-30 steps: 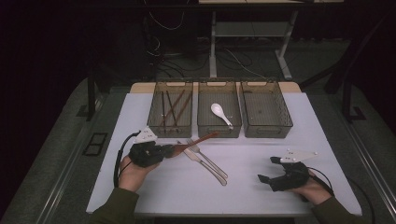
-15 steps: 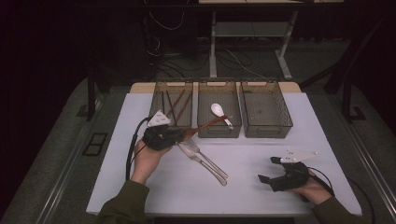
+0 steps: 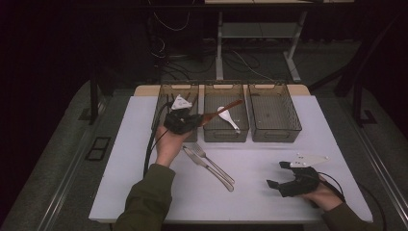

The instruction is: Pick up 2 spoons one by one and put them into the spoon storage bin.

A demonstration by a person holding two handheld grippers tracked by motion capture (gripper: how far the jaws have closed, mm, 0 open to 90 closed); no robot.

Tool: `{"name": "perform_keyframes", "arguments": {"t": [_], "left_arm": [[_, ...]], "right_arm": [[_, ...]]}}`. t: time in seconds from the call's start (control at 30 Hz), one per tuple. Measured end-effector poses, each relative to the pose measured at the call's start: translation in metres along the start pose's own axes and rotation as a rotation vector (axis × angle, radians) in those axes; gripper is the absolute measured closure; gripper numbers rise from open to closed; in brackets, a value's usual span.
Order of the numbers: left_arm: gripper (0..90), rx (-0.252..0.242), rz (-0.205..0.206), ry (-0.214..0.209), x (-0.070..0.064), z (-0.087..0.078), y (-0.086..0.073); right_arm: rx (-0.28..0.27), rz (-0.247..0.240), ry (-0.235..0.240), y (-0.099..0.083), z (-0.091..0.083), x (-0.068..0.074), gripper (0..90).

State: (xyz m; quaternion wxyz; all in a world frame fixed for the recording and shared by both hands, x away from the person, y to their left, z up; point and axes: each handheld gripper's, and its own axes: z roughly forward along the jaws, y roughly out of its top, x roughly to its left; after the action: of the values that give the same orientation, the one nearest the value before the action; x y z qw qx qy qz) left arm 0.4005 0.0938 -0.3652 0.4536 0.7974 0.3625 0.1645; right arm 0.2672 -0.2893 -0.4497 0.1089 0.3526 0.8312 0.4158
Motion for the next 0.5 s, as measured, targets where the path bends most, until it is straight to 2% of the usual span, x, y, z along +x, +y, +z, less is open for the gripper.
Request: {"name": "perform_keyframes", "arguments": {"t": [0.3, 0.5], "left_arm": [[81.6, 0.026, -0.027, 0.048, 0.0, 0.033, 0.012], [81.6, 0.058, -0.042, 0.079, -0.001, 0.049, 0.013]], "right_arm": [[-0.001, -0.001, 0.003, 0.0, 0.0, 0.0, 11.7], [-0.003, -0.001, 0.003, 0.0, -0.001, 0.0, 11.7]]}}
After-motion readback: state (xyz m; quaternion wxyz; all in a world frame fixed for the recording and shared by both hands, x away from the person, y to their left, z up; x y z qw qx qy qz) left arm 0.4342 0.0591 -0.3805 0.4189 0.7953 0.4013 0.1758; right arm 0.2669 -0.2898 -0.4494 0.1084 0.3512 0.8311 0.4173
